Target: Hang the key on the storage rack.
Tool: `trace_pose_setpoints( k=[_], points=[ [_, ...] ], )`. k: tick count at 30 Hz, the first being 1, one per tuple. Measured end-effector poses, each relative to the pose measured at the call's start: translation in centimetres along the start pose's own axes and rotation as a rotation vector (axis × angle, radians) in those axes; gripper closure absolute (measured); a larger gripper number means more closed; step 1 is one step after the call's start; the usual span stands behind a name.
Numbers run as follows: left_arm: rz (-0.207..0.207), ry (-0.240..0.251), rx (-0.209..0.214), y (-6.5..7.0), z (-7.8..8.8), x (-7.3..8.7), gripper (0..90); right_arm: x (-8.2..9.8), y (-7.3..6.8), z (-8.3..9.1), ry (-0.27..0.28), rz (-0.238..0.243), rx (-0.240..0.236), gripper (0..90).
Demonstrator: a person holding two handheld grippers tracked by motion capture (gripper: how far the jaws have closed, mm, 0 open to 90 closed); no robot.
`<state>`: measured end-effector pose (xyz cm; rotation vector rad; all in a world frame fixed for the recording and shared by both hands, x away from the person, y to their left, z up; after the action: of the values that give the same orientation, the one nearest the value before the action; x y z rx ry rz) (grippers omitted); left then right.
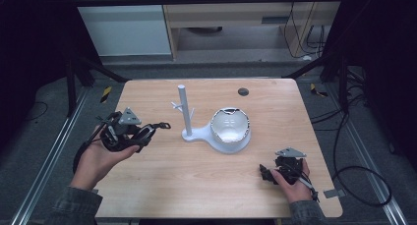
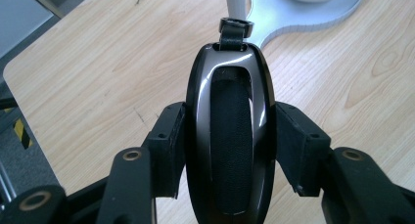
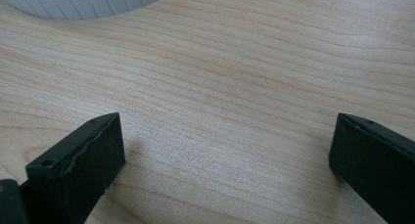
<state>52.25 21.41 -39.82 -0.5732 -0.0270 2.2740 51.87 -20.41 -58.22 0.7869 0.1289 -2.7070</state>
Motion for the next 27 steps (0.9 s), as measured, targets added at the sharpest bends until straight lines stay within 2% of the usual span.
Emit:
trace_pose_setpoints(
  k=[1,4,10,21,27],
  points=[
    [-0.002,0.016,-0.011,-0.1,0.1,-0.2,48.7,0.0,0.0,0.0,0.0,0.0,0.0,0.5],
    [0.003,0.033,-0.007,-0.1,0.3,-0.5,48.7,0.0,0.0,0.0,0.0,0.0,0.0,0.5],
    [-0.006,0.023,0.009,0.1,0.3,-0.7,48.7,0.0,0.0,0.0,0.0,0.0,0.0,0.5],
    [0.004,0.07,-0.008,-0.1,1.2,-1.5,48.7,0.0,0.0,0.0,0.0,0.0,0.0,0.5],
    [0.001,0.076,-0.011,-0.2,1.5,-1.6,48.7,0.0,0.0,0.0,0.0,0.0,0.0,0.5]
  ],
)
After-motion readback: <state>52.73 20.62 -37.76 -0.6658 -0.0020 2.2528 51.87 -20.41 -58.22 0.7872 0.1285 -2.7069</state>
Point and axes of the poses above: each handheld gripper's, and its own axes: z roughly backward along the jaws, x roughly out of its underside, y roughly to its right, the point moved 10 cm from there along -z, roughly forward along the jaws, and after that the axes turned 14 degrees about -y, right-handed, at the moved point
